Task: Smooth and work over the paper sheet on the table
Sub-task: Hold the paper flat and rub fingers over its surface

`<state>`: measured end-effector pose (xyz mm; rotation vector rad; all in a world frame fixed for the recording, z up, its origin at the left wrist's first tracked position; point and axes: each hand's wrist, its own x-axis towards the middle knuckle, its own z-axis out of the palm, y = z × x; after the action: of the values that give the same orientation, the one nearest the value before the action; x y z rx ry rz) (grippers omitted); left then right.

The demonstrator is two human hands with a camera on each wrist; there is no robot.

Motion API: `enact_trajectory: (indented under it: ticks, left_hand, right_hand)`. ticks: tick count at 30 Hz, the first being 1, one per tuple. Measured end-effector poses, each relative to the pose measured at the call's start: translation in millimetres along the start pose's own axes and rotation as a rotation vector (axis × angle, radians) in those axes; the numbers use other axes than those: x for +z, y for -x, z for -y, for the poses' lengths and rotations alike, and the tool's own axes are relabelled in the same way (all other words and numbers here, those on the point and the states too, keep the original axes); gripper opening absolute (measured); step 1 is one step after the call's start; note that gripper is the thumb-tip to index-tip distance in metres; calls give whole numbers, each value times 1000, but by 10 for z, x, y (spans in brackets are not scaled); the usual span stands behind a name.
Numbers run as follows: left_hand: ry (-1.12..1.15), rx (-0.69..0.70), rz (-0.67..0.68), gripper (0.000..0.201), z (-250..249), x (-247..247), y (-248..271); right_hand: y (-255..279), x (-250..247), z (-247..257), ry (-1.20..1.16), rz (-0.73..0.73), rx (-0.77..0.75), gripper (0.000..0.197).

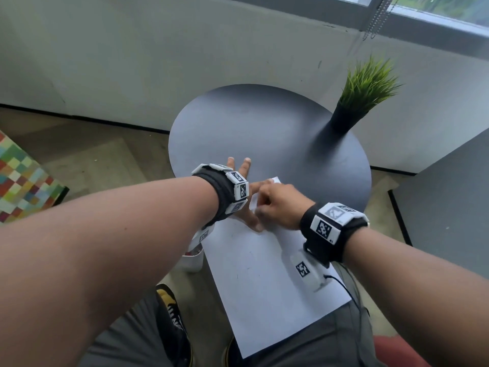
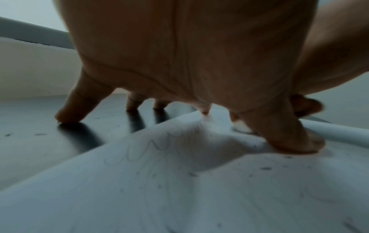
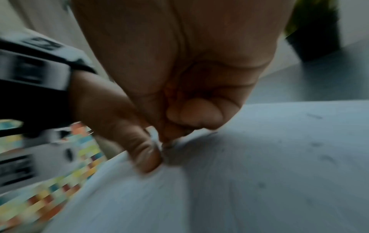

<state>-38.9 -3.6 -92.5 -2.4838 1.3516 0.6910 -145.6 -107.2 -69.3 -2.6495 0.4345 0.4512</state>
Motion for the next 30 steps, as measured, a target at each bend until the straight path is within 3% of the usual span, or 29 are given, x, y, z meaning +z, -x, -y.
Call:
enact_trajectory:
  ticks: [2,6,8,11,13,17,19,22,24,28,30]
  left_hand:
    - [-6,1,6,130,-6,-20,11]
    - [-44,-10,25,129,-32,-99,27]
    - [-60,-11,30,129,-34,-112,31]
    - [-70,-1,23,128,-26,-122,26]
    - [-77,2,25,128,-27,-134,38]
    - [-100,-11,30,129,-50,-140,43]
    - [-106,-14,33,128,-61,-153,46]
    - [-112,7,22,126,-41,-165,45]
    - [-107,6,30,129,-37,-162,33]
    - [-124,-4,30,130,-48,-164,33]
    - [-129,0,34,129,-48,-170,33]
  right_hand:
    - [35,-19,-31,-9,48,-34,13]
    - [-116,-170,-287,-60,-178,170,13]
    - [-95,-111,-263,-45,-225,165,10]
    - [55,5,-82,-3,-32,-19,6]
    - [84,-31,-83,-20,69,-40,8]
    - [-117,-175,-337,-60,-171,160,14]
    - [-104,-124,-316,-44,-216,151,12]
    - [23,-2,-115,41,-9,-72,11]
    - [74,-38,-117,30,93,-89,10]
    - [-87,-182,-403,-33,-139,106,13]
    - [-65,-102,-388,-8,-196,103,11]
